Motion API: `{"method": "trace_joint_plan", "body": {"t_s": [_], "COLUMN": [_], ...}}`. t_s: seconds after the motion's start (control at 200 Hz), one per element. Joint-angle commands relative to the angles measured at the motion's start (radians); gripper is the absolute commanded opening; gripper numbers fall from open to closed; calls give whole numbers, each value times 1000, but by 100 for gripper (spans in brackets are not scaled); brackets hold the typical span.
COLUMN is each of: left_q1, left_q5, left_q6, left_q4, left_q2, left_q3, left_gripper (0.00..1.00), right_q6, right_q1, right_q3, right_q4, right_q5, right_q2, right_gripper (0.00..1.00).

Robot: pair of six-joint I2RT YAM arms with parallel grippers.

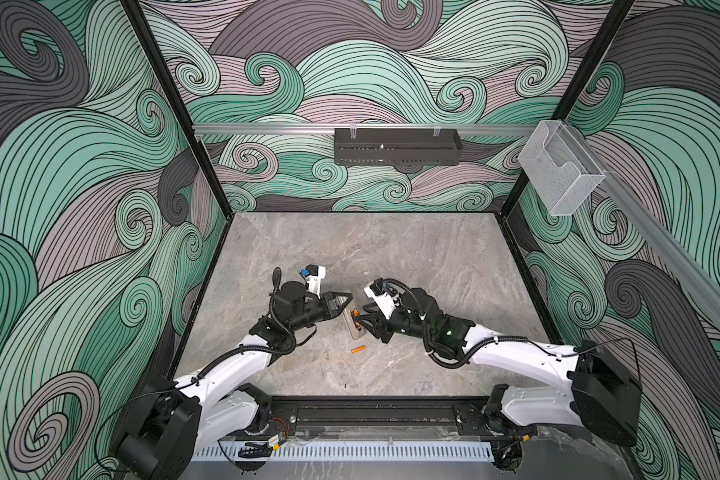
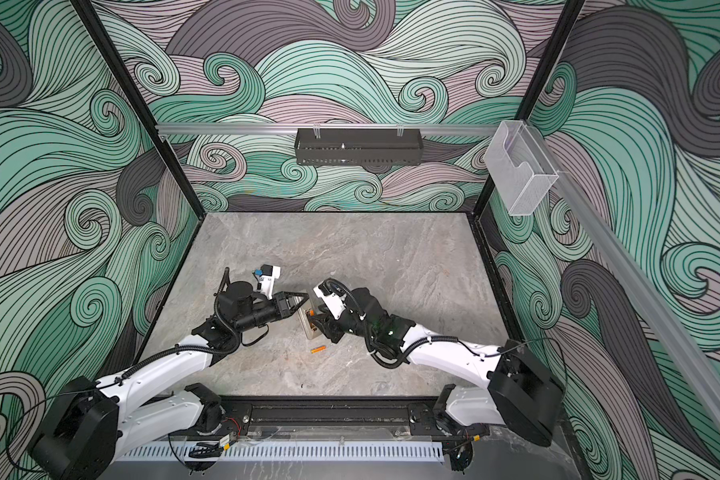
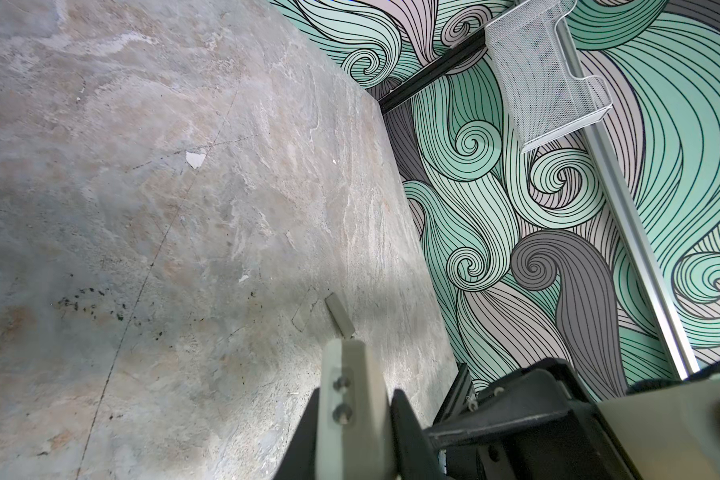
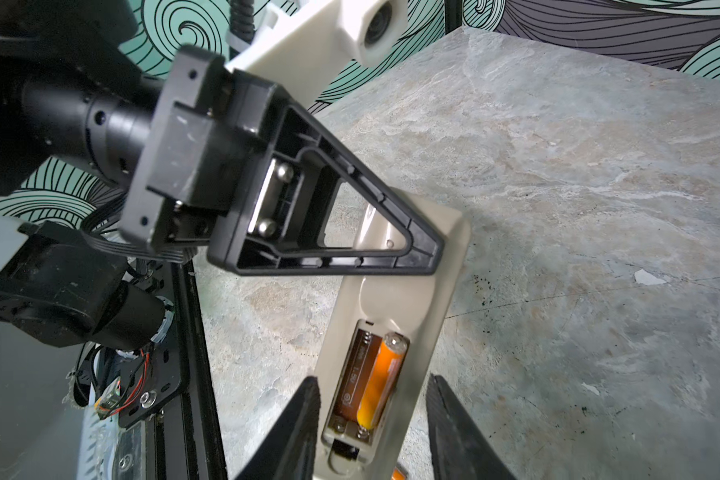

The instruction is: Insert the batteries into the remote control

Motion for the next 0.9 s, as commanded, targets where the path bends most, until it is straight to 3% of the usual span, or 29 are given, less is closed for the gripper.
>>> {"method": "trace_joint_plan", "body": {"t_s": [0.0, 0.405, 0.6, 0.896], "left_q1": [-4, -4, -4, -4], "left_q5": [26, 131, 212, 292], "left_q6": [15, 70, 85, 114], "left_q4": [-4, -126, -154, -206], "left_q2": [-15, -24, -13, 5], "left_q3": [27, 75, 97, 117], "left_gripper": [0, 0, 0, 0], "right_q6": [-85, -439, -460, -488], "right_q1": [2, 0, -2, -3], "right_q3": [28, 121, 137, 176], "right_q4": [-93, -455, -448, -469], "right_q5": [18, -4, -80, -144], "right_q2": [-54, -192, -173, -134], "right_gripper": [45, 48, 51, 43]}}
